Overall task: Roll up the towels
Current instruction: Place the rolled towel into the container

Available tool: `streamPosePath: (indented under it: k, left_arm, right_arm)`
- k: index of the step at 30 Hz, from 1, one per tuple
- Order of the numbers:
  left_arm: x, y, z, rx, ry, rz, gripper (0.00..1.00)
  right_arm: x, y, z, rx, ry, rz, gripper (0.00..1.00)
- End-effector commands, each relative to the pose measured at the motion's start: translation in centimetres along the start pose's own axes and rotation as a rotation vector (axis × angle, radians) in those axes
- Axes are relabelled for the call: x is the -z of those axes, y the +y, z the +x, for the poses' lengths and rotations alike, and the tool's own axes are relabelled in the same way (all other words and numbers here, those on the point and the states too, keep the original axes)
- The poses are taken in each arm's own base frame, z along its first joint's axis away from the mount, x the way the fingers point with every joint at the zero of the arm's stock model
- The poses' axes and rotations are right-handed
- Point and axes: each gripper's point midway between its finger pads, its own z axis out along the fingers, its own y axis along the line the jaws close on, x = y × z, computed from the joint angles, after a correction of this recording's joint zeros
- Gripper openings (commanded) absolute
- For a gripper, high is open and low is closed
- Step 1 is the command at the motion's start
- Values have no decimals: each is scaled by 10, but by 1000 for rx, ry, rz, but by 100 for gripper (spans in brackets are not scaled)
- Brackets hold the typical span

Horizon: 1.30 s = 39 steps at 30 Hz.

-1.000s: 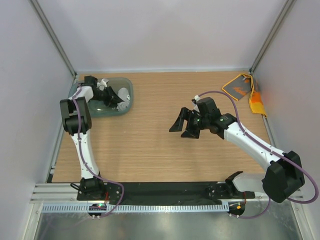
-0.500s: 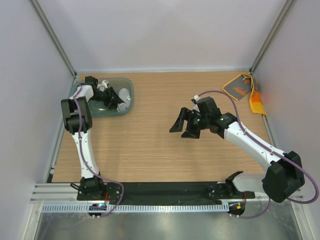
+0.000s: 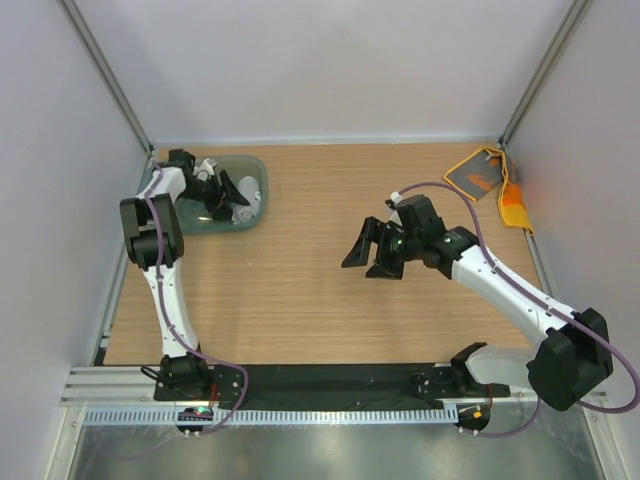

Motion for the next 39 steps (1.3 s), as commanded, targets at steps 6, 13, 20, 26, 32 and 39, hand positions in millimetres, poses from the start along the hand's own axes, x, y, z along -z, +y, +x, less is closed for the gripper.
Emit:
streamPosePath:
  k: [6, 13, 20, 26, 32, 39]
  left_arm:
    - [28, -8, -15, -11, -80, -49, 60]
    - [37, -25, -20, -23, -102, 9, 64]
    - [41, -42, -18, -34, -97, 97, 80]
    - [48, -44, -21, -45, -121, 89, 82]
    - [56, -40, -23, -54, -148, 26, 82]
    - [65, -19, -26, -64, -185, -143, 82]
  right_arm:
    - [16, 16, -12, 25, -51, -24, 82]
    - [13, 14, -12, 9, -42, -18, 81]
    - [11, 13, -11, 0, -37, -13, 82]
    - [11, 13, -10, -1, -35, -12, 81]
    - [9, 9, -10, 0, -34, 0, 81]
    - [8, 3, -12, 7, -46, 32, 81]
